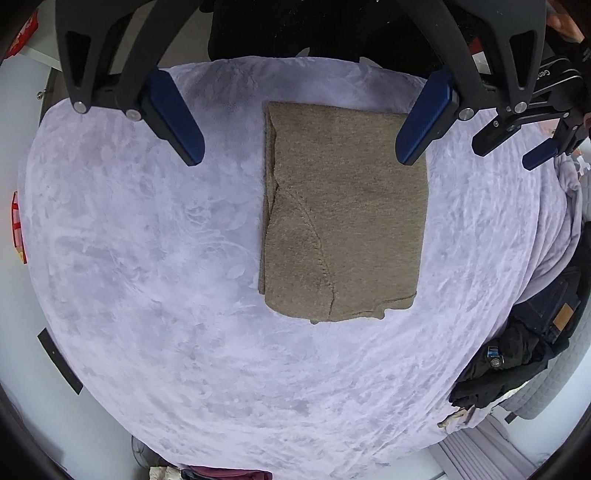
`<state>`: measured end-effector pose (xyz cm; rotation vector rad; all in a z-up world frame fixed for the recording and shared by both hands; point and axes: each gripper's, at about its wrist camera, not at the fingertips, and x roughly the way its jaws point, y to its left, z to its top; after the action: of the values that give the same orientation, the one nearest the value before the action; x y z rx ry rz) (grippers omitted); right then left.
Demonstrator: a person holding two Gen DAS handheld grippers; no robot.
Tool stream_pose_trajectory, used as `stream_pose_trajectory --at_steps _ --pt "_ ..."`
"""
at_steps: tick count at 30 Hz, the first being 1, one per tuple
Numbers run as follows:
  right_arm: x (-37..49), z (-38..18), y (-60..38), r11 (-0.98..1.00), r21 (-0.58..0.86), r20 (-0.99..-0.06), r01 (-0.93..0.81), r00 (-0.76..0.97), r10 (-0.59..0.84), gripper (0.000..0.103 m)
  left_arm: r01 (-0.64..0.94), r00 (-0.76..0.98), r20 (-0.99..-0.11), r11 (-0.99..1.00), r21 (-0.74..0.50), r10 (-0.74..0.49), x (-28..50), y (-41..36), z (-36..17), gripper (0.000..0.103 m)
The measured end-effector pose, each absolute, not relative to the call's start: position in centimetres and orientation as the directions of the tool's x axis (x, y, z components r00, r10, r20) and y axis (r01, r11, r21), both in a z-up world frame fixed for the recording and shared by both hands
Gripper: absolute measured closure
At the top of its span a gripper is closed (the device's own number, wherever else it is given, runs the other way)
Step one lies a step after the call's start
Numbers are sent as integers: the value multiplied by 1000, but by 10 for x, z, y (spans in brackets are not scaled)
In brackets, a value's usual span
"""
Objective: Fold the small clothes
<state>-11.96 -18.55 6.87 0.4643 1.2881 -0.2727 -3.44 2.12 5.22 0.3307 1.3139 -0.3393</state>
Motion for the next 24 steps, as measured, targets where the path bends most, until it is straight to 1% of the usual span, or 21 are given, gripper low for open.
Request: stream_pose_trajectory --at_steps 13,24 --pt "-114 71 -182 887 106 -973 450 230 0 0 422 238 -970 905 57 -50 -33 23 57 0" --pt "-114 72 -182 887 103 -974 450 228 -3 0 419 238 -970 907 52 -55 -33 24 58 0"
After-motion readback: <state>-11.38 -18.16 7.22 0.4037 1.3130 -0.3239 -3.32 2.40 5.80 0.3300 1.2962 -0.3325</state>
